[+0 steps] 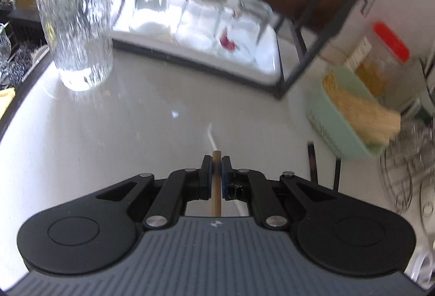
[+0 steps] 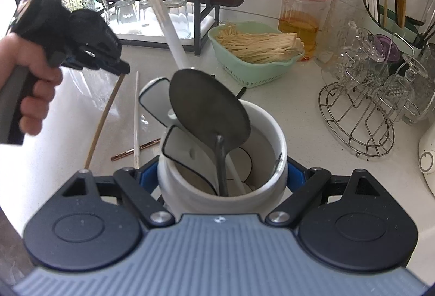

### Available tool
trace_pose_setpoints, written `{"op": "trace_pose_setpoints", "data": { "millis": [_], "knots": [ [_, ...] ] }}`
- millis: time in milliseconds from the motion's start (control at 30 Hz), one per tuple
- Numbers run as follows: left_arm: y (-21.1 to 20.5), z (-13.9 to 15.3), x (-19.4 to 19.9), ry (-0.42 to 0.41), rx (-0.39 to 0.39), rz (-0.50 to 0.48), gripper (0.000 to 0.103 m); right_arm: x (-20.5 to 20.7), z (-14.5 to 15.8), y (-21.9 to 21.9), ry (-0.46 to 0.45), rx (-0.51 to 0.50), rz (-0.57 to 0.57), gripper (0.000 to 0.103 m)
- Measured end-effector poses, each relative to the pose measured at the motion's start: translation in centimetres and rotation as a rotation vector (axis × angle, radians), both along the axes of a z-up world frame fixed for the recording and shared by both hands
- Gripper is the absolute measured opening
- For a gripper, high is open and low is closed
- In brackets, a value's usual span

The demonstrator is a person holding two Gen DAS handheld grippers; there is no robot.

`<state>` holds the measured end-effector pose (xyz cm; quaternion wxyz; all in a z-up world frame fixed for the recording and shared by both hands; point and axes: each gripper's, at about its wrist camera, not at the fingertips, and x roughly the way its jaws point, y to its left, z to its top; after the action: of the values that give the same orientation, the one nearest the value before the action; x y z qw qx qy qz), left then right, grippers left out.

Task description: Organize utensils

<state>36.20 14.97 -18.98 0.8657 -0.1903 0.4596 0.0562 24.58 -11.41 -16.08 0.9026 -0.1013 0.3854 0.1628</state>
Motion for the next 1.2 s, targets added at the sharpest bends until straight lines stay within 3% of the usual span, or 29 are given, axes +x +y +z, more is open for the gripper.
{"op": "trace_pose_setpoints", "data": {
  "millis": [433,933,1033,1200],
  "knots": [
    [-1.1,-0.6,-5.3,0.084,-0.073,-0.082,0.007,0.0,-0.1,0.2,-0.001,-0.005,-0.022,0.091],
    [-1.4,-0.8,-8.9,0.140,-0.058,-0.151,0.007,-0.2,-0.2,0.5,-0.021,-0.027,-0.028,0.092],
    [-1.0,-0.8,-9.1,0.153,-0.051,-0.160,0.009,-0.2,-0.2,0.5,-0.022,-0.030,-0.023,0.092],
    [-0.7,-0.6,-9.5,0.161,-0.040,-0.184,0.022,-0.2,-0.3,0.7,-0.023,-0.037,-0.029,0.092]
  ]
}}
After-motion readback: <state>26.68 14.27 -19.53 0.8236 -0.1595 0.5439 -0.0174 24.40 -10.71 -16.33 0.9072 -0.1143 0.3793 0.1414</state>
